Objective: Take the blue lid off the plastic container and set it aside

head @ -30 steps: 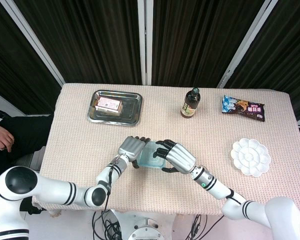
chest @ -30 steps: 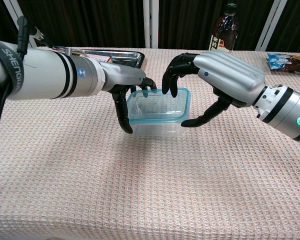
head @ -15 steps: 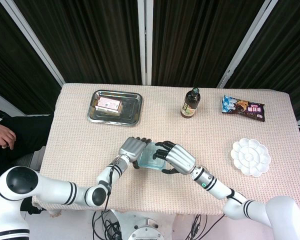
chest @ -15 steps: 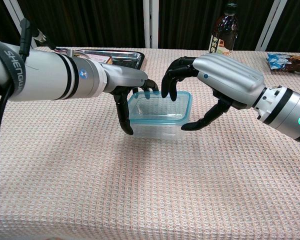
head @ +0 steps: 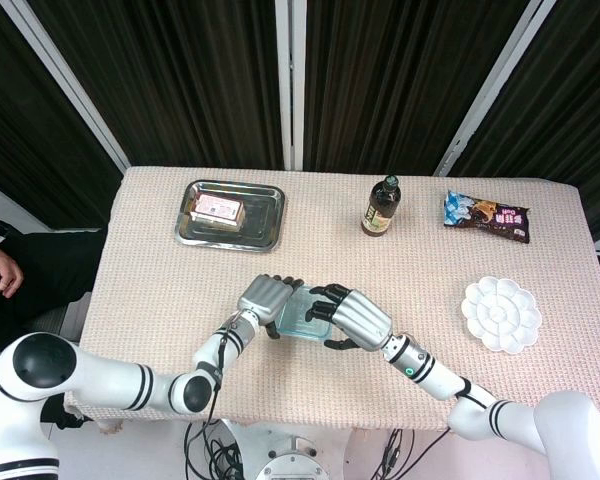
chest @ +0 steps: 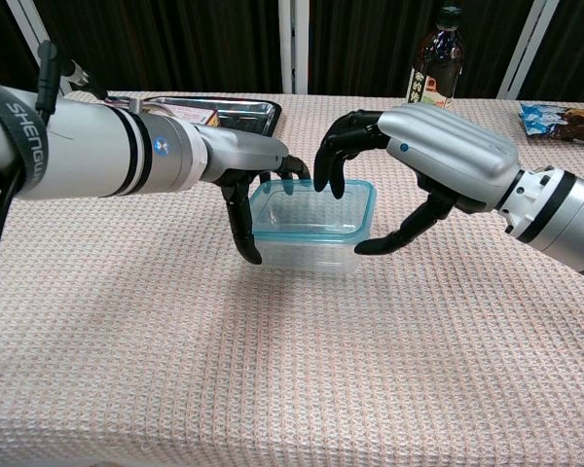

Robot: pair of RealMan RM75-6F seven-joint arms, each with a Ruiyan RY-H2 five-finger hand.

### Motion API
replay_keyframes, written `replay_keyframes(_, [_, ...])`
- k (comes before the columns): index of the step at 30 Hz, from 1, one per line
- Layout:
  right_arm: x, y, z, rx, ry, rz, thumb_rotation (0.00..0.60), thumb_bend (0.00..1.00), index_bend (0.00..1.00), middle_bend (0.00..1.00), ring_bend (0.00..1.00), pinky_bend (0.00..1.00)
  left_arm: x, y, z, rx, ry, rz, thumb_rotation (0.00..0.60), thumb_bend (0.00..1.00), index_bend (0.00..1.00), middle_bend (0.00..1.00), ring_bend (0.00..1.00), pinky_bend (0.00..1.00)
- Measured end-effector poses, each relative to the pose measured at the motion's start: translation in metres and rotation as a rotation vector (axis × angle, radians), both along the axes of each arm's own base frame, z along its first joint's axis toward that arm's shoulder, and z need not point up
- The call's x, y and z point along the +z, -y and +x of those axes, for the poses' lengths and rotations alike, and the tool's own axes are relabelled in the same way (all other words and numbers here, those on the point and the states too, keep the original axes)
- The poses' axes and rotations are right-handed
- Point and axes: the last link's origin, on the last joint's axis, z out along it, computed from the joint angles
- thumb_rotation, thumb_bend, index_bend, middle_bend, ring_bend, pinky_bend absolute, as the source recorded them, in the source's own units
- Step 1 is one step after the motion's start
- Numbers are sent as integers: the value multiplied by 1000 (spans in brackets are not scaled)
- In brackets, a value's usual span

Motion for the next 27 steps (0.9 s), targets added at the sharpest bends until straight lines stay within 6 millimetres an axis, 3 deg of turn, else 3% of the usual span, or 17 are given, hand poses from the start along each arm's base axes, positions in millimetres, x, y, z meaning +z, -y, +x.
replay_keyframes(12, [6, 3, 2, -17, 30, -16, 600, 4, 431, 478, 220, 325, -3, 2, -1, -15, -11, 9, 600, 0, 174, 279, 196, 270])
replay_keyframes(14, [6, 3, 2, -19, 26, -19, 600, 39, 432, 480, 220, 325, -3, 3, -1, -13, -9, 7, 600, 0, 173, 278, 195, 269])
replay_keyframes(19, [2, 3, 3, -12, 2, -33, 600, 298, 484, 482, 245, 344, -1, 4, 0, -16, -1, -3, 600, 0, 139, 265, 192, 265])
replay_keyframes(24, [-1, 5, 5, -8, -7, -38, 600, 345, 516, 480, 266, 352, 2, 6, -2, -13, 4, -16, 600, 0, 122, 256, 182, 263])
replay_keyframes(27, [-3, 6, 7, -6, -11, -29, 600, 346, 528, 477, 266, 352, 3, 7, -2, -17, 1, -28, 600, 0, 77, 213, 124, 220])
